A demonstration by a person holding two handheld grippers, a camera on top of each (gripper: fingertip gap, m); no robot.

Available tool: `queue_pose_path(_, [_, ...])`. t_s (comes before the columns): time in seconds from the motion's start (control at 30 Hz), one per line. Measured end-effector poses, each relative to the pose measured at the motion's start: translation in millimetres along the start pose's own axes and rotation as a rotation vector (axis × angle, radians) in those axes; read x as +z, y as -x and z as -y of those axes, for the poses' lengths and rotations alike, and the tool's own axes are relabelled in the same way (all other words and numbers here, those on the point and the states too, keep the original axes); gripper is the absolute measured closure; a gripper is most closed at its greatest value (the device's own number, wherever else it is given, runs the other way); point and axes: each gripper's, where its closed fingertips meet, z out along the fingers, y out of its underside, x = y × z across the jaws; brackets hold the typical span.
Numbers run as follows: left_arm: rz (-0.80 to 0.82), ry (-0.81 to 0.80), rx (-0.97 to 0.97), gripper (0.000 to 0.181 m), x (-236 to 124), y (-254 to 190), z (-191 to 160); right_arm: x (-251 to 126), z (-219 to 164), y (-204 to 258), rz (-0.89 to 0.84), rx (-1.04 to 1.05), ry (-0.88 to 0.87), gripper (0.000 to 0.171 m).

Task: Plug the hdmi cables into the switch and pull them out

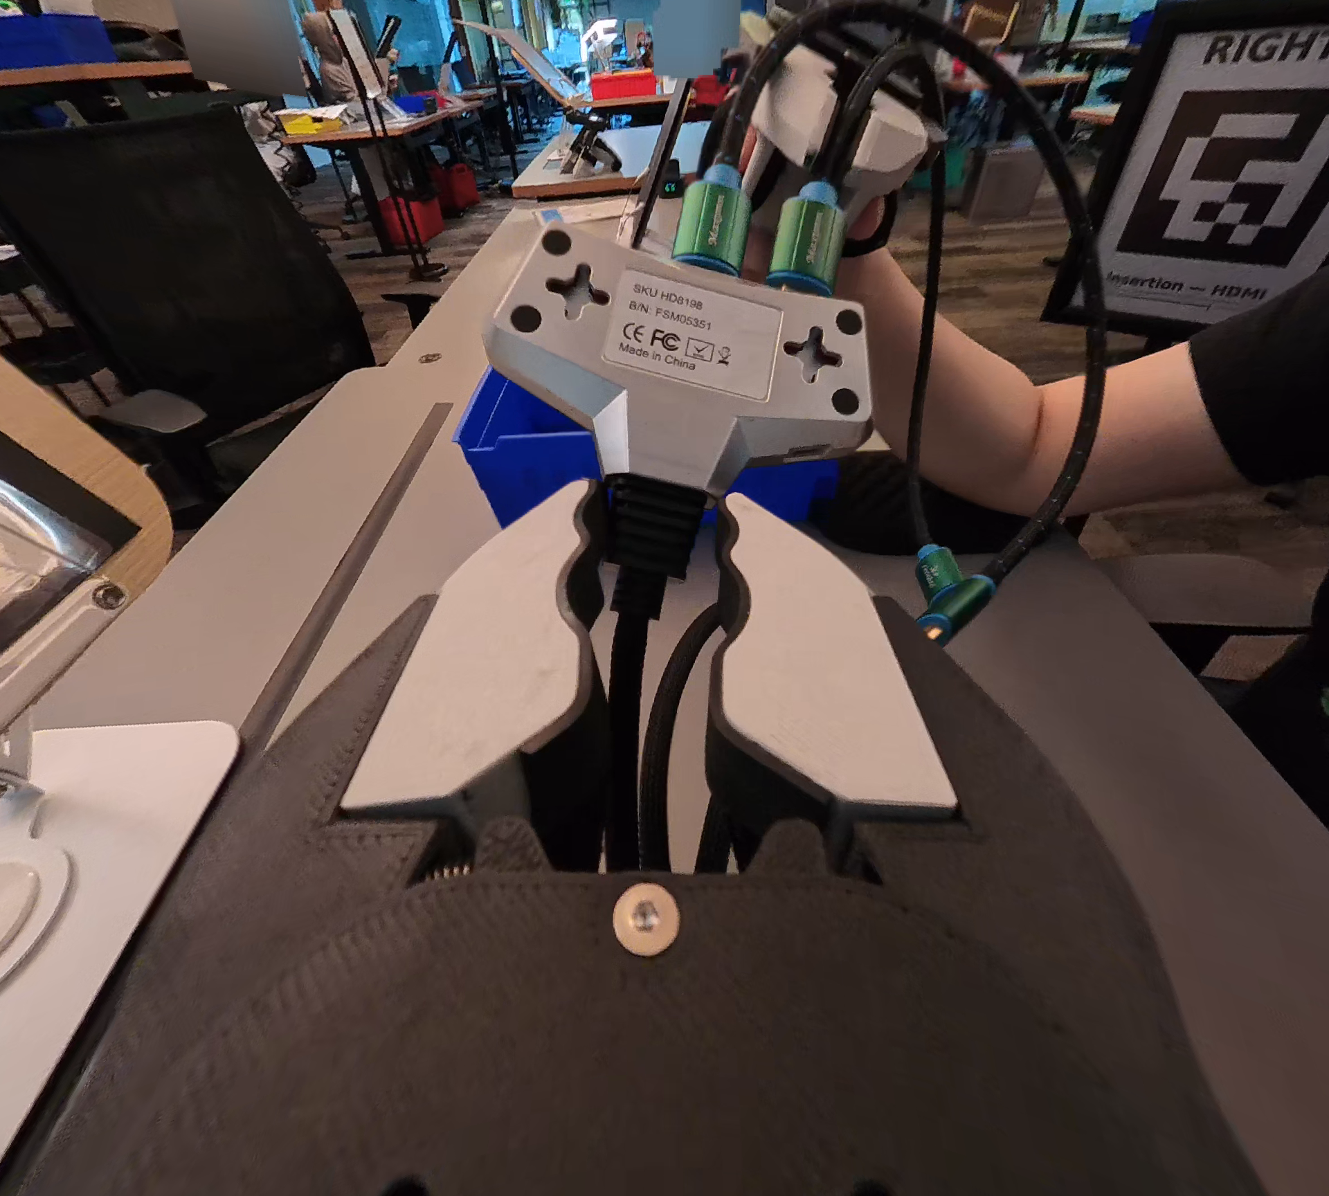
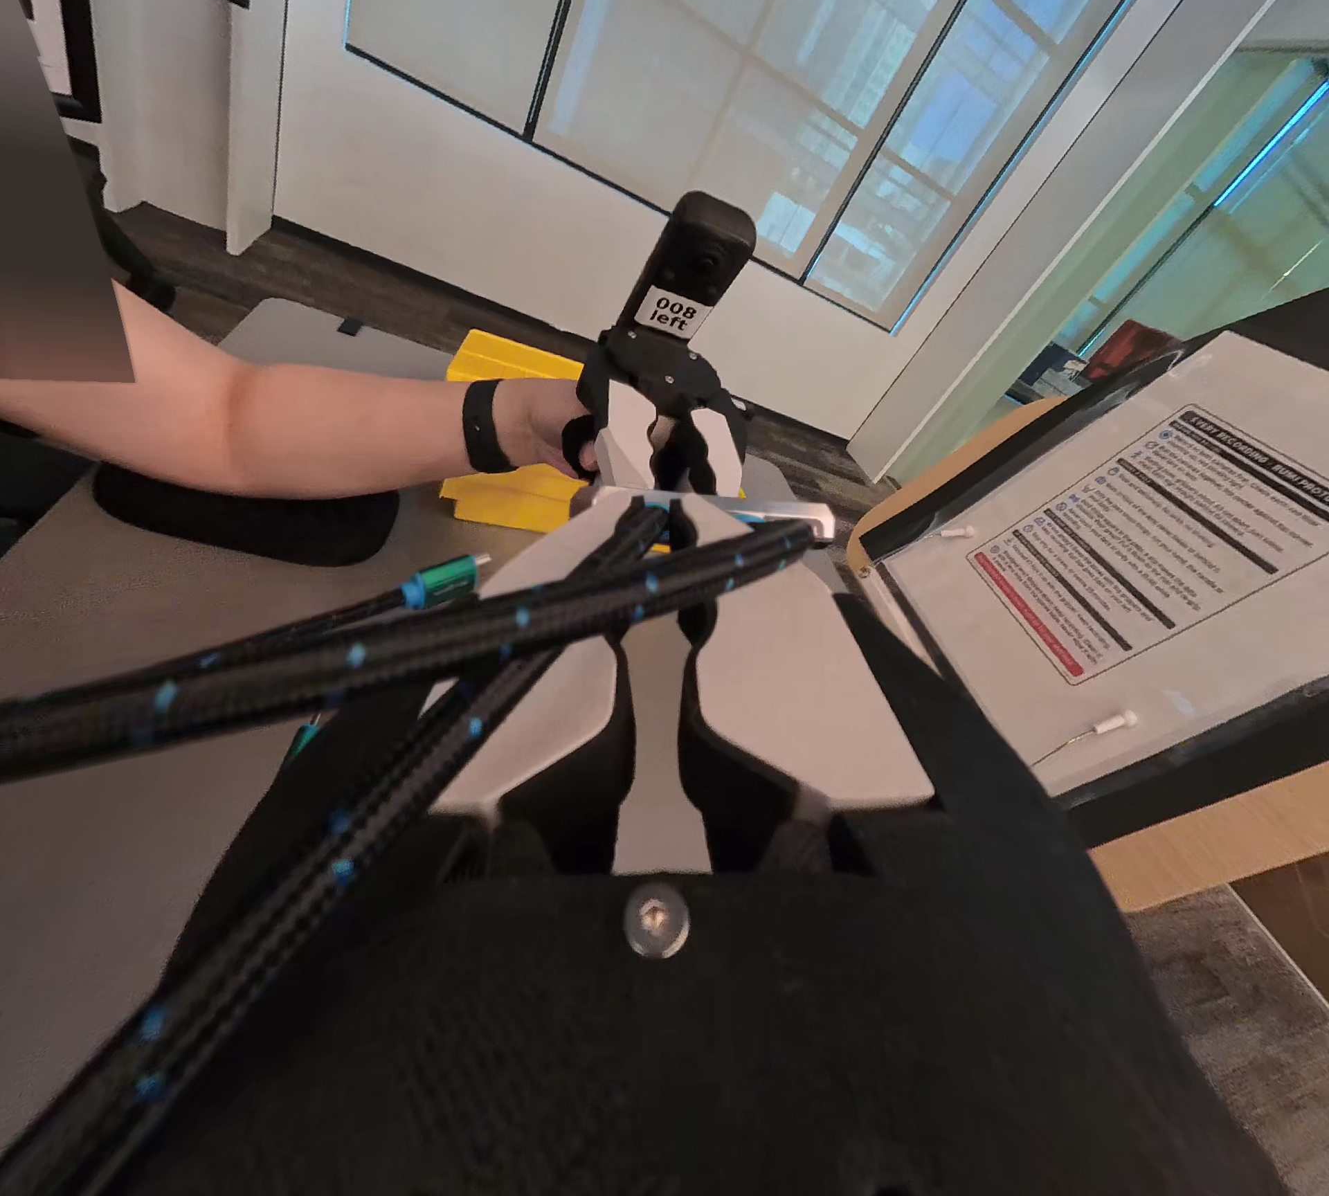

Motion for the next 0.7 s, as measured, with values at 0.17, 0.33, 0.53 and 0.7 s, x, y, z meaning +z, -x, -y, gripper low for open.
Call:
queue_pose_path(0.17, [0.03,0.015,0.011,0.154,3,1,1,-3,0,-1,-0.006,-0.013,0.005,0.164])
queue_pose_path(0.33, [0.036,-0.002,0.004,0.154,6,-1,6,-4,3,-4,0.002,0.038,-0.036,0.164])
queue_pose_path(0.53, [0.062,-0.013,-0.013,0.154,5,1,9,-4,2,-3,0.002,0.037,-0.038,0.164])
queue_pose_path(0.7, [0.079,-0.003,-0.037,0.153,6,4,6,-3,-1,-5,-0.011,0.037,-0.019,0.164])
